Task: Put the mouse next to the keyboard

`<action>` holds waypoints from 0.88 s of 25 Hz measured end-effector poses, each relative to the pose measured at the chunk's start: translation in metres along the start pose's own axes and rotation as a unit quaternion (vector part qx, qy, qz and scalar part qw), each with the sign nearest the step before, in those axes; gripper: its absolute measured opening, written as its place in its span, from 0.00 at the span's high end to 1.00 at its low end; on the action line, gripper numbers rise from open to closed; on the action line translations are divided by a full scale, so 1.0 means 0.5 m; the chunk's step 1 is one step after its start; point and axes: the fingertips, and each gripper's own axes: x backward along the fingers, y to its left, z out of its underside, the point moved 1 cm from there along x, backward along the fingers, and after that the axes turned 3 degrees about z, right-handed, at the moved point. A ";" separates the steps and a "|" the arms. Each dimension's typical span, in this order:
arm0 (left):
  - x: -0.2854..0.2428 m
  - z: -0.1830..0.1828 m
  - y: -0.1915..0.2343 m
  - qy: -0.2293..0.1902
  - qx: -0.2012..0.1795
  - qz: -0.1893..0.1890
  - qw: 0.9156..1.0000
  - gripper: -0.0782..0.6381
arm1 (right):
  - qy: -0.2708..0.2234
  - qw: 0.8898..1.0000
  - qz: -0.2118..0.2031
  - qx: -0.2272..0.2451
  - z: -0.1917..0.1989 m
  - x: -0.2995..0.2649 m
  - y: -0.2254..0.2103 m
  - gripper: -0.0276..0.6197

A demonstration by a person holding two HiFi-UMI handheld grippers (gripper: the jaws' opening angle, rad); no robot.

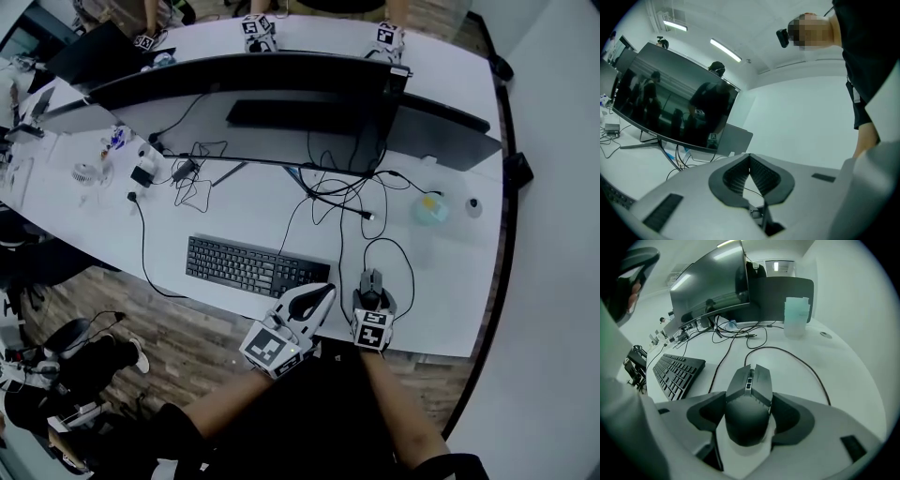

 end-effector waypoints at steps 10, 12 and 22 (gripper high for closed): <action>0.093 -0.003 -0.031 -0.025 -0.002 0.007 1.000 0.89 | -0.060 0.998 -0.014 -0.023 -0.044 0.115 0.015 0.48; 0.114 -0.006 -0.042 -0.032 -0.002 0.019 0.999 0.89 | -0.081 0.996 -0.026 -0.035 -0.060 0.160 0.030 0.48; 0.200 0.019 -0.119 -0.034 0.002 0.062 0.997 0.89 | -0.261 0.962 0.005 -0.077 -0.110 0.451 0.050 0.80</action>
